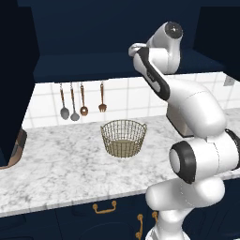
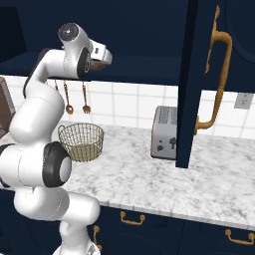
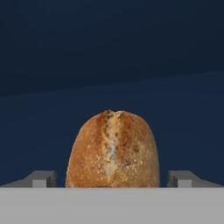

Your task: Open the cabinet, pick up the bread from the cabinet and place it in the basket. Then move the basket to the dining counter.

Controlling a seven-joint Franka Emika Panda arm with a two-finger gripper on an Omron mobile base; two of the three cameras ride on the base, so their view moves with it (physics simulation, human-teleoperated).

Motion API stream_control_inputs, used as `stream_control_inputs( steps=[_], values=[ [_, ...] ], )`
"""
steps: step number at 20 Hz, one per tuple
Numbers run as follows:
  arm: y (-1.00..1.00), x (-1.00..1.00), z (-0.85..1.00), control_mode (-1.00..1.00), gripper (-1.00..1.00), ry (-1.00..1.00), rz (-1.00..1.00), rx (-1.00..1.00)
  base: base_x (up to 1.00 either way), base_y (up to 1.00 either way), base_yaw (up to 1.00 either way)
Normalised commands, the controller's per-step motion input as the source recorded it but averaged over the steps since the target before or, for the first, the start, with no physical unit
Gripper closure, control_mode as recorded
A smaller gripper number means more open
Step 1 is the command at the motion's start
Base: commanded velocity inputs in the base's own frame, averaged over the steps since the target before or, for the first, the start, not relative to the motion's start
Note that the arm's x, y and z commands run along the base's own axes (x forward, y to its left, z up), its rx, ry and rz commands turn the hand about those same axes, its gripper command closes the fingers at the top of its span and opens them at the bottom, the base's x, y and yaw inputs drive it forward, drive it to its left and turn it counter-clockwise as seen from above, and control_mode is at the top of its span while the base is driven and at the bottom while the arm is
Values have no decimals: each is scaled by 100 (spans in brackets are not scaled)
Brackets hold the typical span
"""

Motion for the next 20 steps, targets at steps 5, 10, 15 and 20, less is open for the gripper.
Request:
stream_control_inputs(
  steps=[5,10,15,20],
  values=[
    [3,25,-4,-100,-100,0,0,0,0,0,0],
    [6,19,-7,-100,-100,1,0,0,0,0,0],
    [0,4,-34,-100,100,0,0,0,0,0,0],
    [0,-2,-11,-100,100,-5,0,0,0,0,0]
  ],
)
